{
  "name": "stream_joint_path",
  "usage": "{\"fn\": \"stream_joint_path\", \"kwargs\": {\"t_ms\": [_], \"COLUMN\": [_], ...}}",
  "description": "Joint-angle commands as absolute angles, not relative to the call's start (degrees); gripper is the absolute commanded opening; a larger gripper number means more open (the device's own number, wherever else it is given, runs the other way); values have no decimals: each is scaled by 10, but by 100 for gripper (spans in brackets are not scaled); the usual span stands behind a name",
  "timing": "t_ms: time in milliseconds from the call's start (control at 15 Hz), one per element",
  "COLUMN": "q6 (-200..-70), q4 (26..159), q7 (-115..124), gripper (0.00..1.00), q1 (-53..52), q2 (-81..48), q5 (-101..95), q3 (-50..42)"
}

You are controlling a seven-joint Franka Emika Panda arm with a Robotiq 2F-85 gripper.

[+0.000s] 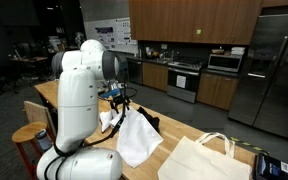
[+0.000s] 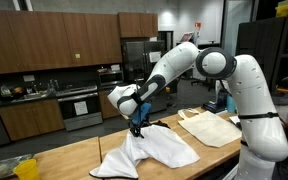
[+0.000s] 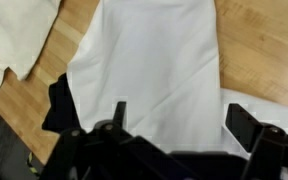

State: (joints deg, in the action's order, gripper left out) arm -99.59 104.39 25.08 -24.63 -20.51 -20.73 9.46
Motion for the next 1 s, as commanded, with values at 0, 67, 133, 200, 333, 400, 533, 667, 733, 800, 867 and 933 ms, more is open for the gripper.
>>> {"fn": "stream_joint_path", "kwargs": {"t_ms": [0,67,133,200,333,400,533,667,733,800,867,933], "q6": [-982,-978,-977,-977,-977,-1011,-1014,-1017,-1022,-1031,-1048,-1070], "q4": [1044,1048,1051,1052,1054,1070,1088,1111,1128,1146,1168,1189], "q7": [247,242,240,239,239,169,114,50,19,-11,-36,-56], "gripper": [100,100,100,100,100,100,100,100,100,100,100,100], "q1": [-235,-231,-228,-226,-226,-219,-216,-208,-203,-197,-191,-184], "q2": [-201,-197,-194,-193,-193,-186,-172,-150,-133,-117,-97,-78], "q5": [-197,-191,-189,-189,-188,-200,-221,-241,-252,-261,-279,-298], "q3": [102,102,102,102,103,113,116,119,120,122,122,121]}}
